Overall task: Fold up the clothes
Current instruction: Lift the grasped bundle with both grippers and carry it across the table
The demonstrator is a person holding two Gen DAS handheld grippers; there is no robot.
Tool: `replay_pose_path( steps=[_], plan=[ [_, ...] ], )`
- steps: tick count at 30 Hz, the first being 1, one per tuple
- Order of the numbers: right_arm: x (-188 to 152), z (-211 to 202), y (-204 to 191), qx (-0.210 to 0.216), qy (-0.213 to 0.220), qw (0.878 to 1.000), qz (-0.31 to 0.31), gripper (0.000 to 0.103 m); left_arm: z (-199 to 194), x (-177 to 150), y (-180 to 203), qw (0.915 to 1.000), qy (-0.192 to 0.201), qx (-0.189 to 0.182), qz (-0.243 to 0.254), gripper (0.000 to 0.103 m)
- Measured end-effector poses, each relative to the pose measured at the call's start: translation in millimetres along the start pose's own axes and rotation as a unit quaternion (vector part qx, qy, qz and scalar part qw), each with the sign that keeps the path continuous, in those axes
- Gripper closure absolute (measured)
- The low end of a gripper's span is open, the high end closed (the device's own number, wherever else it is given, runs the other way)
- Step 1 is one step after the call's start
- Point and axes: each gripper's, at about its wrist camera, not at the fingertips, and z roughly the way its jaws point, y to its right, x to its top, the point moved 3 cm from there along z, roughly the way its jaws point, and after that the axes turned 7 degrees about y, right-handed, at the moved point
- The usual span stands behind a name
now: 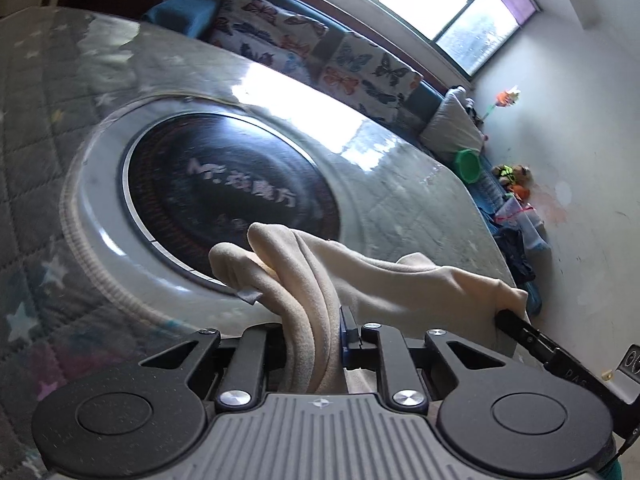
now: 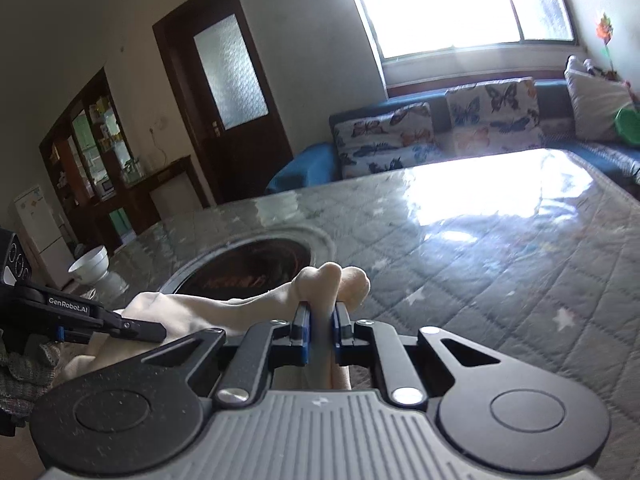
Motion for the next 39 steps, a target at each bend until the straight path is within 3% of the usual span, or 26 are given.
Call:
replay_pose_path(
  steps=[17, 21, 27, 31, 36, 39],
  plan=[
    [41.6, -70.9, 31.8, -0.075, 0.067, 0.995, -0.007, 0.094, 28.1, 13.6, 88.7, 0.9961, -0.012, -0.051, 0.071, 0.085],
    [48.2, -81.4, 42.4, -0.099, 0.071, 0.993, -0.001, 0.1, 38.2, 16.5, 105.5, 0.9947, -0.018, -0.06, 0.082, 0.085],
    [40.9, -87.8, 65.4, -0.126, 0.063, 0.99, 0.009, 0.1, 57.8, 9.5, 116.4, 0.9933, -0.036, -0.055, 0.095, 0.085],
    [17.9, -78.6, 79.1, -0.128, 0.025, 0.991, 0.017, 0.093, 62.0, 7.0, 105.8, 0.9945, -0.04, -0.043, 0.086, 0.086],
    [-17.3, -53.3, 98.2, -0.128, -0.025, 0.99, 0.051, 0.068, 66.8, 7.7, 89.9, 0.9961, -0.045, -0.028, 0.071, 0.086],
    [-32.2, -39.6, 109.0, -0.123, -0.038, 0.989, 0.075, 0.066, 70.6, 6.6, 81.5, 0.9966, -0.05, -0.021, 0.062, 0.085]
  ],
)
